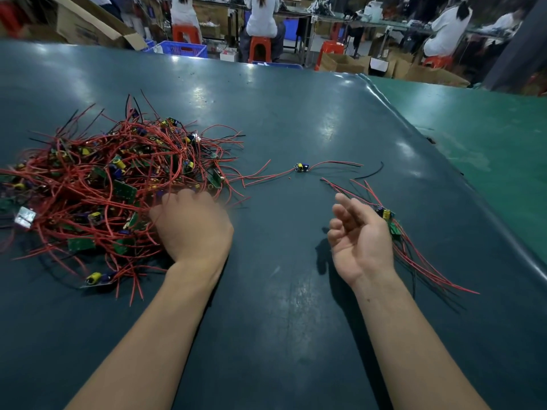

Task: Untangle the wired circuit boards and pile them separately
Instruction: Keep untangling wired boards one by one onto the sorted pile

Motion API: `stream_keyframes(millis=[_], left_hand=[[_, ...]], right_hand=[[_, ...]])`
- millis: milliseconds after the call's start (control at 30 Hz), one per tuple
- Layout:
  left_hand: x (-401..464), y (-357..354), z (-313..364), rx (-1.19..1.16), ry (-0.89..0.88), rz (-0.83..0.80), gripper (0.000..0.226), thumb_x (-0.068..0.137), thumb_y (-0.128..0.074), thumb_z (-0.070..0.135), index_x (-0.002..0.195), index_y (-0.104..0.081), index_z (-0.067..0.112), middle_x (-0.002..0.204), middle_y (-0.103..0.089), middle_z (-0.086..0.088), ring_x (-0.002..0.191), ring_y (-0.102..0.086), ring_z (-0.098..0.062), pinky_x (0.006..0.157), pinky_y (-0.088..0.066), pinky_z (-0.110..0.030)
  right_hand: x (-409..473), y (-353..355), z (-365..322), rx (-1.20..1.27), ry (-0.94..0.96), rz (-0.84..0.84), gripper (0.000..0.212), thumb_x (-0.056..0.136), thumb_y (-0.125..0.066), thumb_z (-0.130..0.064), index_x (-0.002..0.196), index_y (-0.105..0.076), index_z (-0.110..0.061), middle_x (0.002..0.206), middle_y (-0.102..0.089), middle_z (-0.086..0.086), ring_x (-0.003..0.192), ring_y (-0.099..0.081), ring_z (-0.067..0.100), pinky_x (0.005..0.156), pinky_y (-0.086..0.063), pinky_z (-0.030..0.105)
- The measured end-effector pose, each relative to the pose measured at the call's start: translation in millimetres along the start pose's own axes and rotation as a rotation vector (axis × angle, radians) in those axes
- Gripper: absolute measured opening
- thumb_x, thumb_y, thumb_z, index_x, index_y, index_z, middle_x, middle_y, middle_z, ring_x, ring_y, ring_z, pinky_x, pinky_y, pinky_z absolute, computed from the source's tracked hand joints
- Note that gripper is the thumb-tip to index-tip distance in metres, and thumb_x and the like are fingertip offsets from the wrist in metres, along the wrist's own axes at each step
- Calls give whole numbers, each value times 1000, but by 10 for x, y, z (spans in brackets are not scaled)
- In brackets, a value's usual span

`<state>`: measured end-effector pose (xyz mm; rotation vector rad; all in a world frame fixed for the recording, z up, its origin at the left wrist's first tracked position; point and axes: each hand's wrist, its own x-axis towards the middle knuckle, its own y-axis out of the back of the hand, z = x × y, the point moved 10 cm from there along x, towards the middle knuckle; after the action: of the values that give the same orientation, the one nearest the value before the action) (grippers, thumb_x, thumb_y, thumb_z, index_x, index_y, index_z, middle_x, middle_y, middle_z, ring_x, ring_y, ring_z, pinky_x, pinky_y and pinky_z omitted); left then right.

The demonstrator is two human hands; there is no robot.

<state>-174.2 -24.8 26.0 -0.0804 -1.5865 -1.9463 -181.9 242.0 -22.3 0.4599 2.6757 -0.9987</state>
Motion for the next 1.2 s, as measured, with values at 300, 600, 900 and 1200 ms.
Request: stream_keyframes(millis=[300,600,900,1200], left_hand=[[-45,369,6,-254,-33,284,18,95,-56,31,95,-68,18,97,-66,-6,97,-53,-32,86,-31,-44],[-673,711,816,-514,-866,447,14,86,-67,5,93,-74,15,91,-68,1,85,-58,-27,81,-37,-43],[-525,712,591,-622,-614,493,17,91,-69,23,80,-69,9,84,-63,-4,81,-52,-25,76,-40,-38],[-400,11,680,-989,-306,-250,36,83,-68,56,82,-75,21,62,-67,7,50,-58,-12,52,-50,-29]], right_hand=[[-28,-200,59,-243,23,-171,18,95,-53,-19,92,-69,-11,63,-60,-2,45,-49,9,38,-34,17],[-115,-467,245,-378,-27,-384,43,79,-58,-47,97,-67,-8,70,-68,2,47,-55,10,36,-33,16],[-81,-451,57,-29,33,-366,17,77,-62,-6,93,-64,0,73,-69,8,74,-71,23,66,-60,26],[-179,-565,101,-158,208,-417,23,62,-74,-3,84,-69,-9,87,-73,10,84,-70,19,83,-59,33]])
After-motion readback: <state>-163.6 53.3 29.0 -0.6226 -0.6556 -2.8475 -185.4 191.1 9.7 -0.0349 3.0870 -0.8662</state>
